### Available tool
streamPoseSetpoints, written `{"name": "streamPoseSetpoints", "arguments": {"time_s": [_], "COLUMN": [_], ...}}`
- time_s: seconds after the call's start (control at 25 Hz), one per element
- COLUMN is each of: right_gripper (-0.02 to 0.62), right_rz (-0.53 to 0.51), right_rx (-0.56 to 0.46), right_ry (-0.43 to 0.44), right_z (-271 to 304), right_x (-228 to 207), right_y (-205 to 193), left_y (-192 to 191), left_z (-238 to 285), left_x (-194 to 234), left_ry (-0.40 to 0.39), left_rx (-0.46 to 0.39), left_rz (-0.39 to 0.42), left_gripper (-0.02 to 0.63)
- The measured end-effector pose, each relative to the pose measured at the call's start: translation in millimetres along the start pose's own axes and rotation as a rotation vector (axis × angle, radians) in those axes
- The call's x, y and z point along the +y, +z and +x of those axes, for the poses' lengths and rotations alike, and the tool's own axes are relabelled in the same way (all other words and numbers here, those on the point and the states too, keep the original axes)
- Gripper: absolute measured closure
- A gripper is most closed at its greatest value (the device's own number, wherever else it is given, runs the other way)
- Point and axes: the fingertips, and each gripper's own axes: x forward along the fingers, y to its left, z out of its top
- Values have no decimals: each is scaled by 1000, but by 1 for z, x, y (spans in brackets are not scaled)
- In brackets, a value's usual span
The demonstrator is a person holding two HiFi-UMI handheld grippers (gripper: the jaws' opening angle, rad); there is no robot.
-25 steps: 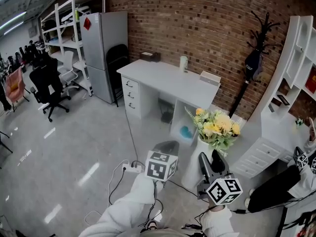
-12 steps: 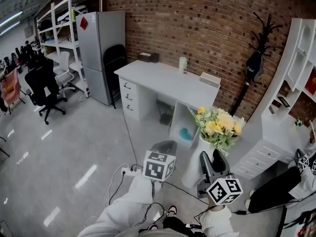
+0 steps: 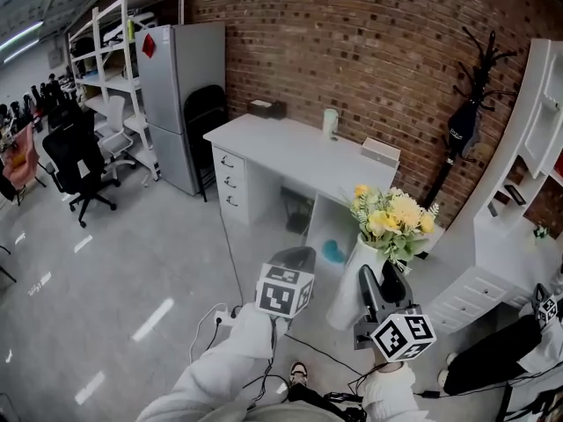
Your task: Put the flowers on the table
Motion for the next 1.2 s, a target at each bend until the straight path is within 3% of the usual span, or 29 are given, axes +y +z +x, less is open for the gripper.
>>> {"name": "streamPoseSetpoints", "arguments": {"time_s": [0.76, 0.96, 1.2], "right_gripper": [342, 344, 344], "right_rz": [-11, -13, 9], "right_rx": [-5, -14, -26], "right_ry": [71, 86, 86], "right_z": [149, 173, 191], "right_x": [-124, -147, -167], "right_y": [13, 18, 17], "left_y": [61, 75, 66], "left_z": [190, 225, 252], "left_x": [46, 48, 58], "left_ry": [19, -5, 8], "left_rx": [-11, -9, 33], "left_rz": [-27, -64, -40], "left_gripper": [600, 600, 600]}}
